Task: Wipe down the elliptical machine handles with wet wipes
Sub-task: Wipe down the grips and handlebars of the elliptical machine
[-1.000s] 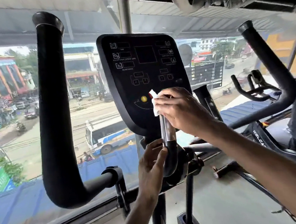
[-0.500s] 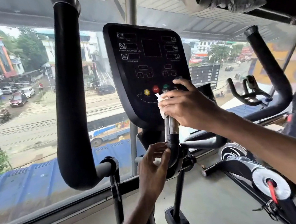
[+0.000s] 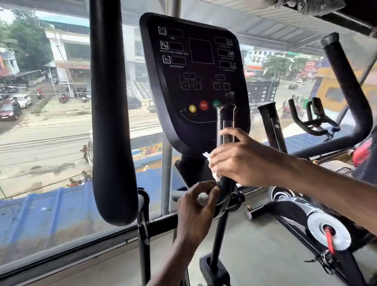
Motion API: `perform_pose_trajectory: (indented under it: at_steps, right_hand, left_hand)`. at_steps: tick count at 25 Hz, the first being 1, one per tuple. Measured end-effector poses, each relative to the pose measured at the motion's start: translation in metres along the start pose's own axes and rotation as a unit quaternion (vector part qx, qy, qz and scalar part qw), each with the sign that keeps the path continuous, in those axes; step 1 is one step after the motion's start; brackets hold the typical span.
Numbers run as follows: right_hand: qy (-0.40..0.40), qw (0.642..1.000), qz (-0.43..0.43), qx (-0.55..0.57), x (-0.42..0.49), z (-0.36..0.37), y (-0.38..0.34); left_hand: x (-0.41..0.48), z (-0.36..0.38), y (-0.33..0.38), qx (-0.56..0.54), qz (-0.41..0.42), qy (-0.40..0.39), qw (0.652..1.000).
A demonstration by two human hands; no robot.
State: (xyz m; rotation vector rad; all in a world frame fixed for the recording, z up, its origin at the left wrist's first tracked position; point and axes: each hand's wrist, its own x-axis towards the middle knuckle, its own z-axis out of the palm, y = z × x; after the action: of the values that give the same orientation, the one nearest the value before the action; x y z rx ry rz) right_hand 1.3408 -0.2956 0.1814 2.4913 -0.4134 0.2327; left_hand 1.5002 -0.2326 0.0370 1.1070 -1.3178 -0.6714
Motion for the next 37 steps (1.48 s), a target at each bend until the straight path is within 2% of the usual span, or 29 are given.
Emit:
perform_pose_trajectory:
  at_steps: [2,4,8,11,15,17,20,23,24,27,28,31,35,37]
  right_hand:
    - [0.0,1.0,0.002,-0.008,-0.002,0.002,-0.007]
    - [0.032,0.999,0.028,-0.033,-0.006,0.005,-0.011]
    - [0.052,0.999,-0.003,-0.013,-0.02,0.012,-0.033]
    - [0.092,0.994,0.051,-0.02,-0.027,0.024,-0.053]
    - [0.095,0.993,0.064,0.03,-0.032,0.034,-0.071]
    - [0.126,0.975,0.14,0.119,-0.033,0.034,-0.082]
    - [0.172,0.899,0.28,0.289,-0.039,0.037,-0.113]
    - [0.229,0.813,0.37,0.387,-0.045,0.043,-0.144]
    - [0.253,0.77,0.406,0.423,-0.044,0.046,-0.151]
    - [0.304,0.589,0.512,0.546,-0.036,0.051,-0.17]
    - [0.314,0.552,0.533,0.559,-0.034,0.054,-0.174]
    - [0.337,0.496,0.561,0.57,-0.027,0.057,-0.181]
    - [0.357,0.457,0.578,0.575,-0.025,0.063,-0.183]
    - [0.378,0.43,0.593,0.566,-0.027,0.066,-0.18]
  left_hand:
    - [-0.002,0.001,-0.004,0.004,0.012,0.005,1.0]
    - [-0.004,0.001,-0.008,0.002,0.022,0.012,1.0]
    - [-0.007,-0.005,-0.022,0.012,0.03,0.021,0.999]
    - [-0.013,-0.007,-0.025,-0.003,0.019,0.022,1.0]
    - [-0.02,-0.013,-0.023,-0.026,0.036,0.0,0.999]
    - [-0.025,-0.019,-0.02,-0.052,0.041,-0.025,0.997]
    - [-0.029,-0.031,-0.014,-0.074,0.061,-0.051,0.994]
    - [-0.034,-0.043,-0.013,-0.032,0.099,-0.054,0.993]
    - [-0.035,-0.044,-0.013,-0.032,0.083,-0.057,0.994]
    - [-0.042,-0.041,-0.009,-0.104,-0.004,-0.092,0.99]
    - [-0.044,-0.038,-0.008,-0.126,-0.021,-0.097,0.987]
    - [-0.053,-0.031,-0.012,-0.122,-0.024,-0.072,0.99]
    - [-0.053,-0.032,-0.017,-0.117,-0.046,-0.019,0.992]
    - [-0.048,-0.033,-0.013,-0.116,-0.048,0.035,0.991]
